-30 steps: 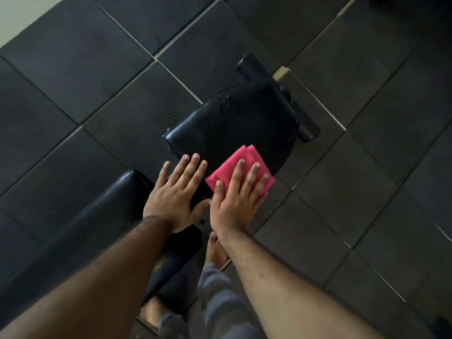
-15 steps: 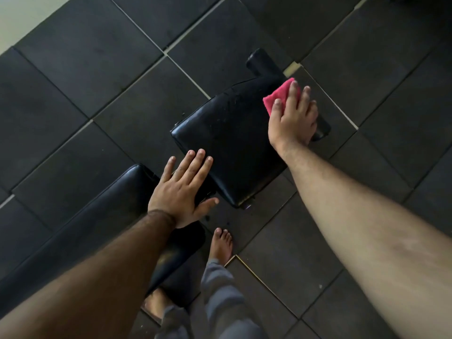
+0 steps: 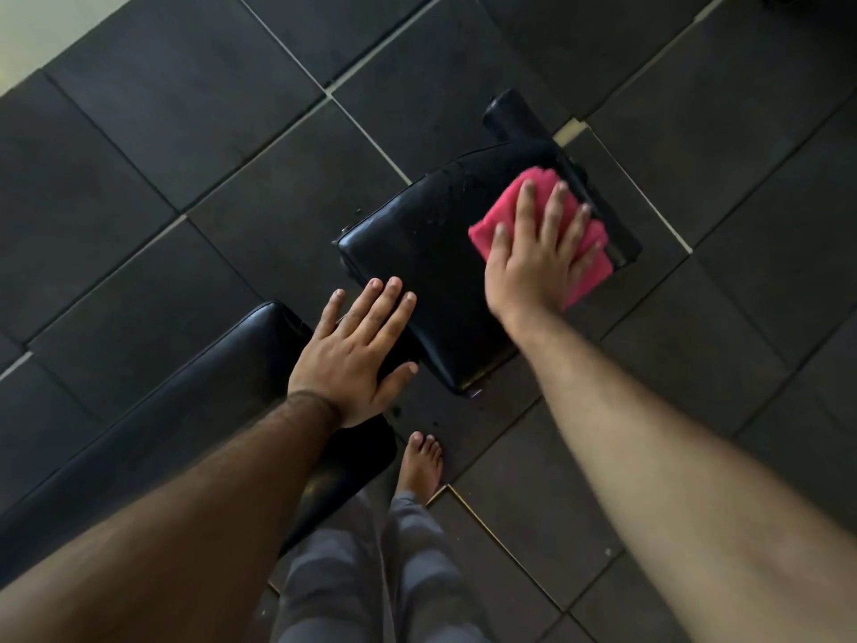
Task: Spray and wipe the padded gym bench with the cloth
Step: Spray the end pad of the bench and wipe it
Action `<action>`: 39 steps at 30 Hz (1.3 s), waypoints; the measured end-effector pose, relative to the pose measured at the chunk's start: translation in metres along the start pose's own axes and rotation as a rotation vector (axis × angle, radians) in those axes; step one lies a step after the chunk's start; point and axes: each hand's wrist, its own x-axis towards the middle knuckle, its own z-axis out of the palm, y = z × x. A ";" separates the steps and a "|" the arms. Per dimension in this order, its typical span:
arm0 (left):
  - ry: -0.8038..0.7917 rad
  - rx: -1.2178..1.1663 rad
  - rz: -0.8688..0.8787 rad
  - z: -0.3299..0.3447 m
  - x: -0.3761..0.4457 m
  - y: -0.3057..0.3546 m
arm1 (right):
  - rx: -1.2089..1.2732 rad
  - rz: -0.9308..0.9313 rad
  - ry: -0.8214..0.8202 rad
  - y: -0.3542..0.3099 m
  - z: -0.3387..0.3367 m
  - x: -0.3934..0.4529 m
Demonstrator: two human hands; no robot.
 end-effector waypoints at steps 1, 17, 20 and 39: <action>0.001 0.001 0.005 0.001 0.000 0.000 | -0.029 0.012 -0.017 -0.007 -0.009 0.031; -0.014 -0.003 0.013 0.000 0.000 0.000 | -0.142 -0.522 -0.098 0.042 -0.016 -0.006; -0.003 -0.011 0.013 0.001 0.000 0.000 | -0.153 -0.300 -0.074 0.052 -0.023 0.002; 0.199 -0.415 -0.275 -0.055 0.013 -0.009 | -0.113 -0.622 0.013 0.029 0.043 -0.129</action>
